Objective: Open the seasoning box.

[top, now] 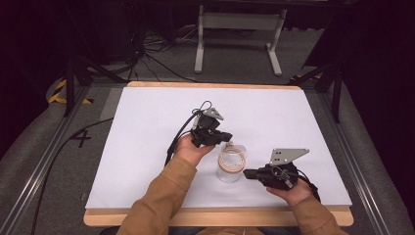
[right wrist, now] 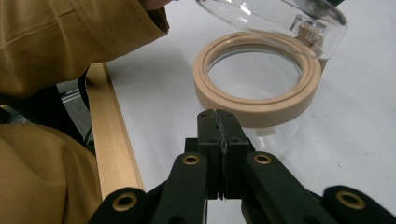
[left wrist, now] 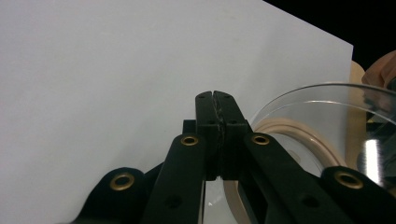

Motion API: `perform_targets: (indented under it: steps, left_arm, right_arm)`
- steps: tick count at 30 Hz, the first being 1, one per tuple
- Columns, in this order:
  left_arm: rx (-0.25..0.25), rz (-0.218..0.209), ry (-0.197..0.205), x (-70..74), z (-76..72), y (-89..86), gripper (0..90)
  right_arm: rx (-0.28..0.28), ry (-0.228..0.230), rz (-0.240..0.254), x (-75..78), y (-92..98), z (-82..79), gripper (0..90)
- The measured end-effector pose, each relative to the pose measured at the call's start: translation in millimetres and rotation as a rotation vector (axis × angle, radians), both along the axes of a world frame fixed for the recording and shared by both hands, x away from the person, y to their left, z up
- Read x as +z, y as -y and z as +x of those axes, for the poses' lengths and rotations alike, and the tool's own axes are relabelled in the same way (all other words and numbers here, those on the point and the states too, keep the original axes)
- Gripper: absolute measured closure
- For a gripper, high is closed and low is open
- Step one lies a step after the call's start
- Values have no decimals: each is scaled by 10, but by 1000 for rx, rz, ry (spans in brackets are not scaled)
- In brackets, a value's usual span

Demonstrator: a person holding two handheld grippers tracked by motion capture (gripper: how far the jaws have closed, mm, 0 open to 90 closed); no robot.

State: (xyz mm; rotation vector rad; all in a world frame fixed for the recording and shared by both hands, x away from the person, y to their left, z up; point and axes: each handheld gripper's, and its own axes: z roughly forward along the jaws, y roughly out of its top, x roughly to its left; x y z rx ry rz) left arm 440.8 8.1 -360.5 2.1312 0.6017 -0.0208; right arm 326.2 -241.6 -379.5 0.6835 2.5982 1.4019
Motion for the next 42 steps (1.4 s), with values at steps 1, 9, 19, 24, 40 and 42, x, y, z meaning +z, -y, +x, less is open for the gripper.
perform_targets:
  steps: [1,9,19,24,40,42]
  left_arm:
    - [0,0,1,-2,1,1,897]
    - [-11,-11,-7,1,-2,1,896]
    - [-5,-6,-3,17,-9,-27,893]
    - [22,-28,0,69,-29,-133,871]
    - [119,-44,25,168,-224,-600,840]
    - [138,-47,13,168,-252,-656,839]
  right_arm:
    - [-1,1,4,5,-5,3,893]
    - [-36,37,47,71,-51,50,893]
    - [-74,57,78,119,-57,110,893]
    - [-69,65,83,137,-65,119,893]
    - [-25,104,123,261,-117,257,893]
    - [-15,108,131,280,-134,289,893]
